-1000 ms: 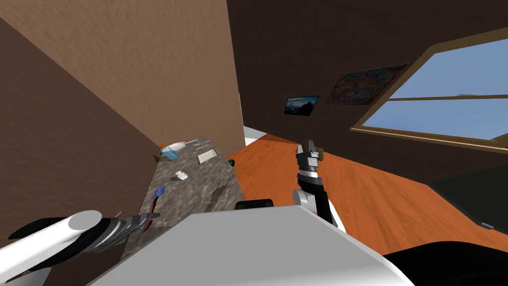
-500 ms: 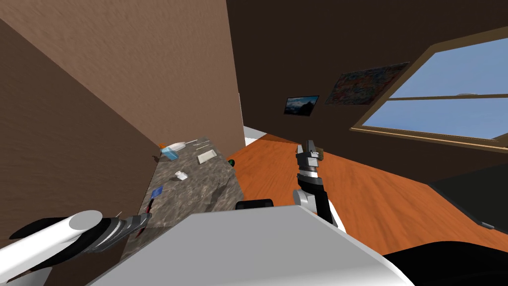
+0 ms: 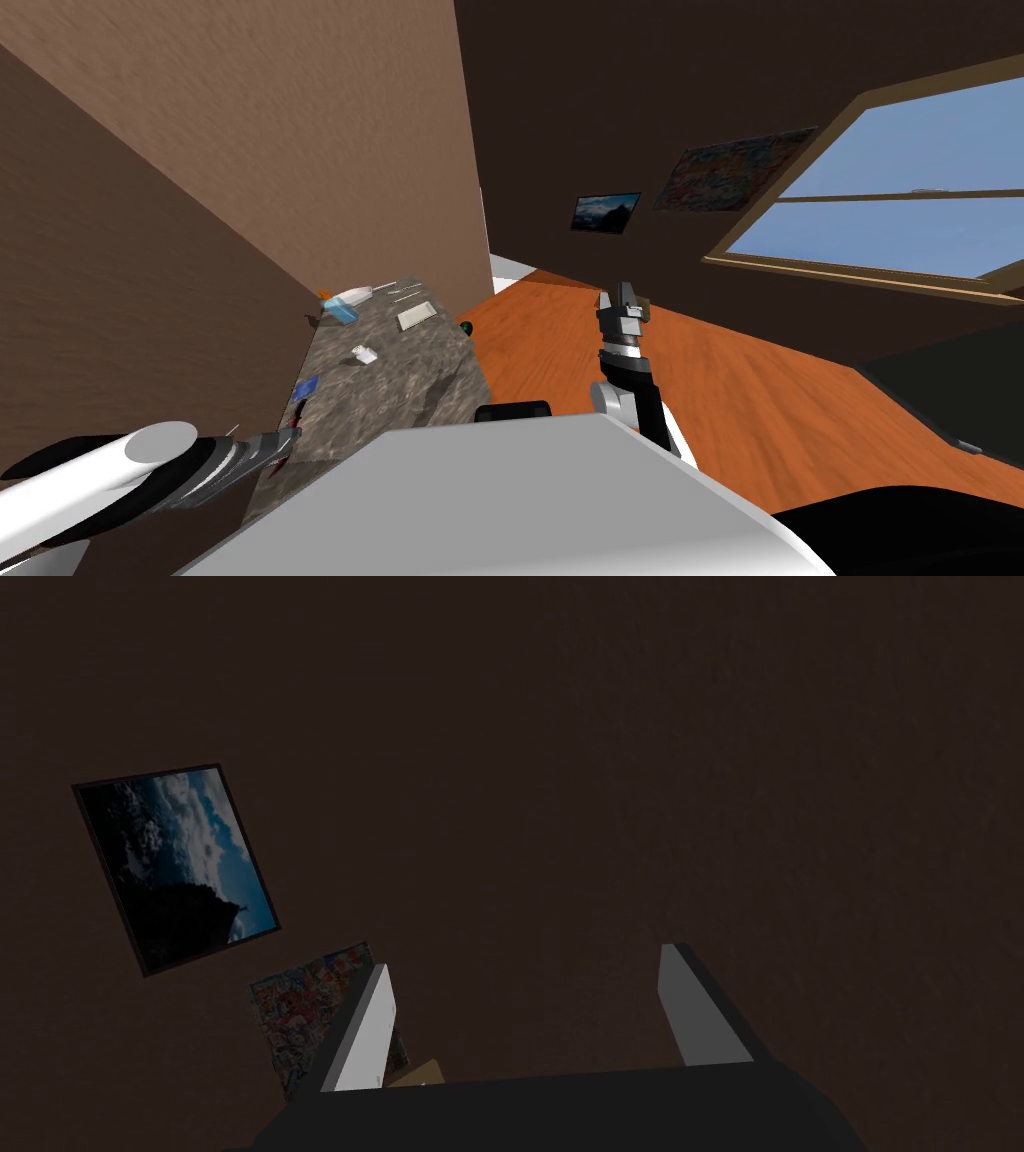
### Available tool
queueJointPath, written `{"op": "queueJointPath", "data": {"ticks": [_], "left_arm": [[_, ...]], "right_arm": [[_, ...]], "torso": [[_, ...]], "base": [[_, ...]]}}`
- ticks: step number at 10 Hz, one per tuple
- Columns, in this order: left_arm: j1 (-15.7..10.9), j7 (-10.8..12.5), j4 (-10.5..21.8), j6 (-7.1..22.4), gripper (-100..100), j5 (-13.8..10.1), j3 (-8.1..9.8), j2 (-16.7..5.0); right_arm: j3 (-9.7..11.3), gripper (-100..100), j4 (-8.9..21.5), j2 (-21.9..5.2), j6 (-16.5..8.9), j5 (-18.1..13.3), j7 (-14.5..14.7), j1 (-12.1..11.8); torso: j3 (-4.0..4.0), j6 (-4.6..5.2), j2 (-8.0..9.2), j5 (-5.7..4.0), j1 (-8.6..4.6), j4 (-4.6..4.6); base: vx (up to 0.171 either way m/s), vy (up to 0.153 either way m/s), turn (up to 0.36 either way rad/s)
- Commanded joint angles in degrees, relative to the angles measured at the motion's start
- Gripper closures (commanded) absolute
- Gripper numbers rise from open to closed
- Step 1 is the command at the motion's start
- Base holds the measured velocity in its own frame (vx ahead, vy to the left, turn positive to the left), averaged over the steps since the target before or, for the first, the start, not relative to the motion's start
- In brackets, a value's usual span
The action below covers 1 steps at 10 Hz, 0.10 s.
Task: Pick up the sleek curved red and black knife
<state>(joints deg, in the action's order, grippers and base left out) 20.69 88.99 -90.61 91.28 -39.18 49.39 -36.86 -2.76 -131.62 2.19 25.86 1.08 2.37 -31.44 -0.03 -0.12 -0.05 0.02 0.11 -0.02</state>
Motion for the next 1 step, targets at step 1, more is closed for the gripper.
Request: {"op": "queueJointPath", "data": {"ticks": [1], "left_arm": [[0.0, 0.0, 0.0, 0.0, 0, 0.0, 0.0, 0.0]], "right_arm": [[0.0, 0, 0.0, 0.0, 0.0, 0.0, 0.0, 0.0]], "torso": [[0.0, 0.0, 0.0, 0.0, 0.0, 0.0]], "base": [[0.0, 0.0, 0.0]]}}
